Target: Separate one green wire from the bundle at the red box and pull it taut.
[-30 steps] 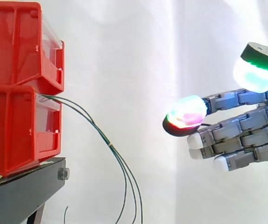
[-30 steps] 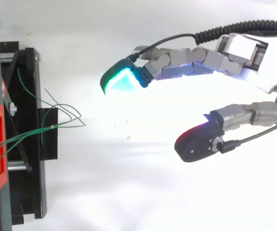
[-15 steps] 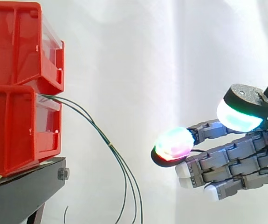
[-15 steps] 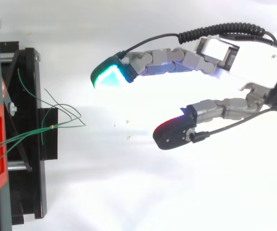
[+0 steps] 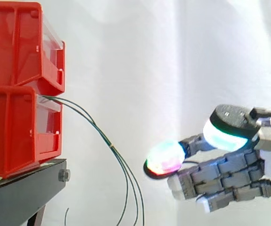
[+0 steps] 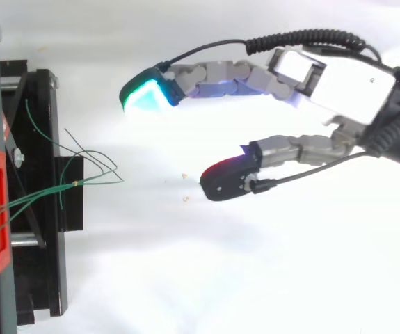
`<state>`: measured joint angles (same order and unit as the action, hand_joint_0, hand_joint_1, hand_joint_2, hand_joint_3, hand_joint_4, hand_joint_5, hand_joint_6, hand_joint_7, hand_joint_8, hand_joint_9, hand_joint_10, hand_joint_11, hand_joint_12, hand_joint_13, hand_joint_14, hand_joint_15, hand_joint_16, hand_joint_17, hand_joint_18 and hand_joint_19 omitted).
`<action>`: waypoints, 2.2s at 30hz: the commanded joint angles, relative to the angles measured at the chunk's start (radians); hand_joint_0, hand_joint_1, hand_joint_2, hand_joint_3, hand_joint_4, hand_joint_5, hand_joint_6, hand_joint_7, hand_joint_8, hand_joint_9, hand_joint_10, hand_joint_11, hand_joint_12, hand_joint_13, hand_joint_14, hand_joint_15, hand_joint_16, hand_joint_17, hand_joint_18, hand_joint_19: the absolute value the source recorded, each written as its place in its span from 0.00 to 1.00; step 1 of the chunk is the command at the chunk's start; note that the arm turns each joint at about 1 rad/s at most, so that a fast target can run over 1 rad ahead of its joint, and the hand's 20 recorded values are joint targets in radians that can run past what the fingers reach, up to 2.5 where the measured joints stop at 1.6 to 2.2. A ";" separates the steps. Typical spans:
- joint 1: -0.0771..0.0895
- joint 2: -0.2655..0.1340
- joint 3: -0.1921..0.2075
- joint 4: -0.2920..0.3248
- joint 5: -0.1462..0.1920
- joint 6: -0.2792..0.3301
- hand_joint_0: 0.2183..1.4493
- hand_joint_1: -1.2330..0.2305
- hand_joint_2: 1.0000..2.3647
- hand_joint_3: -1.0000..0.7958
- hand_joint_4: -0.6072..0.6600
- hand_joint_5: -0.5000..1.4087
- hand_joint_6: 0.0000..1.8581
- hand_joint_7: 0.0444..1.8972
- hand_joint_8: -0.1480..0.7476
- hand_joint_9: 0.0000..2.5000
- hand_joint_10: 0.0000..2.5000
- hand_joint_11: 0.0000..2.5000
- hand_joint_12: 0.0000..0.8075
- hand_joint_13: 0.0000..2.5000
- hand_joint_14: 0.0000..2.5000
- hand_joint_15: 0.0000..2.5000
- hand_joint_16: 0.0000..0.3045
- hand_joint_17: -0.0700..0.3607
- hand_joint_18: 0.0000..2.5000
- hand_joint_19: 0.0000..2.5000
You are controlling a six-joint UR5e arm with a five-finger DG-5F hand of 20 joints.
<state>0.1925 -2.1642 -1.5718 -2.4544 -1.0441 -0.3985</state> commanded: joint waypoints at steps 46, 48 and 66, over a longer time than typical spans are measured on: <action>0.036 -0.249 0.248 0.071 -0.059 0.122 0.28 0.46 0.00 0.30 0.63 0.16 0.27 0.33 0.42 0.24 0.00 0.00 0.41 0.15 0.00 0.06 0.19 0.46 0.13 0.22; 0.038 -0.247 0.248 0.071 -0.057 0.122 0.28 0.46 0.00 0.30 0.63 0.16 0.27 0.33 0.42 0.24 0.00 0.00 0.41 0.15 0.00 0.07 0.19 0.46 0.13 0.22; 0.039 -0.178 0.248 -0.031 -0.077 0.128 0.29 0.47 0.00 0.30 0.64 0.17 0.27 0.34 0.42 0.25 0.00 0.01 0.41 0.16 0.00 0.07 0.19 0.46 0.14 0.23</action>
<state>0.2316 -2.3459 -1.3247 -2.4764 -1.1207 -0.2703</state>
